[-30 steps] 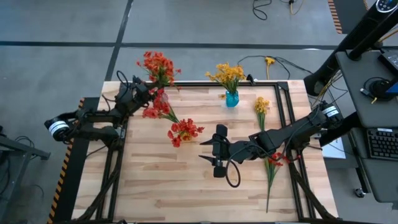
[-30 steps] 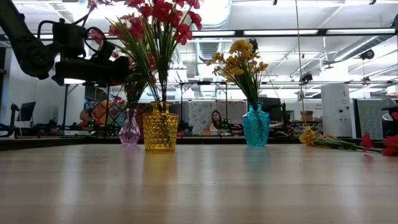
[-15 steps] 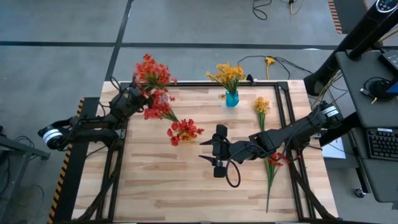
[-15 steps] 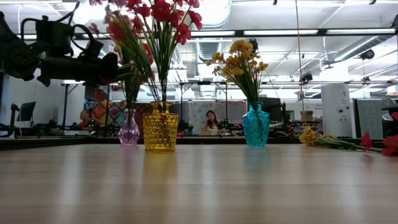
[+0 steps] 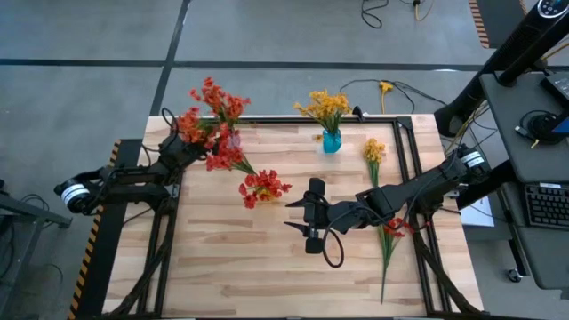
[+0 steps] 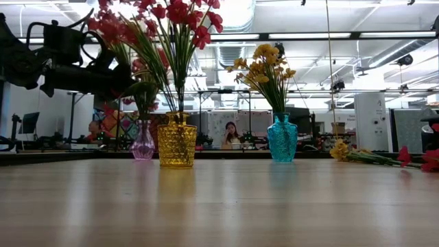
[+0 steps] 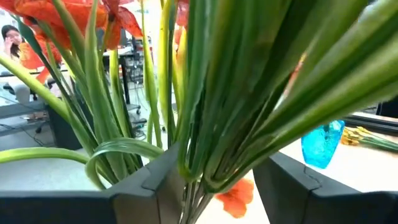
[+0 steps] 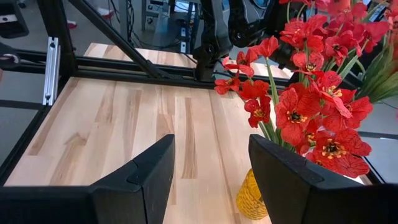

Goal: Sort flowers into vase by color
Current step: Put the orange flower into the pink vase

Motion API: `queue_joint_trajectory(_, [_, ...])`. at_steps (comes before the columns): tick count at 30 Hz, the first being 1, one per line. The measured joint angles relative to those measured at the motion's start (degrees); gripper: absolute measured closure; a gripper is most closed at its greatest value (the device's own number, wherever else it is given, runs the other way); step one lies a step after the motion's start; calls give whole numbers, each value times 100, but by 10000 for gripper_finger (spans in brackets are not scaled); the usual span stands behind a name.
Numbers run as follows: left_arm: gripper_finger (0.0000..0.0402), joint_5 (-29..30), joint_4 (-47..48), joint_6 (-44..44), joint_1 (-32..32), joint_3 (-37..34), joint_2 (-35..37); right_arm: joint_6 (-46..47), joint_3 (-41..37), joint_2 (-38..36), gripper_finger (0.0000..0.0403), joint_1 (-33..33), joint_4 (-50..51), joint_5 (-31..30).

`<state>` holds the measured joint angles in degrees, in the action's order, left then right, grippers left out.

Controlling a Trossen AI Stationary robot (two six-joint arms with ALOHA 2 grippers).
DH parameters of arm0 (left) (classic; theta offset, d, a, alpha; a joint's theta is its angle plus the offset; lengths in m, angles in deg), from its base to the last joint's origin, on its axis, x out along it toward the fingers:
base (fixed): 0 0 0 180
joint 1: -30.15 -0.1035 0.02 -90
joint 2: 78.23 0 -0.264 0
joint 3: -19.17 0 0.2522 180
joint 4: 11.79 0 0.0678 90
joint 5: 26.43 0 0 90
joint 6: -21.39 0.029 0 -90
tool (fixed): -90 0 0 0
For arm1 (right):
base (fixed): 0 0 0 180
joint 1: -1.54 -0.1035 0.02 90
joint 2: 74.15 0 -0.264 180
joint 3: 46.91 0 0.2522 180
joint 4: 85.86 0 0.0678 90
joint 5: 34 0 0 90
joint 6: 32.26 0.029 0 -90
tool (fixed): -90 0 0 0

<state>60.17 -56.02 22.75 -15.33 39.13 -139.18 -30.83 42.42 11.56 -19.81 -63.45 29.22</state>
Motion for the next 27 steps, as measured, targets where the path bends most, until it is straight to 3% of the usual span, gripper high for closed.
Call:
queue_joint_trajectory(11, [188,-3,444,-44,1,-2,4,-3,0,0,204,0,2,0])
queue_joint_trajectory(27, [184,-31,1060,-83,109,-2,20,-5,0,0,204,-1,3,22])
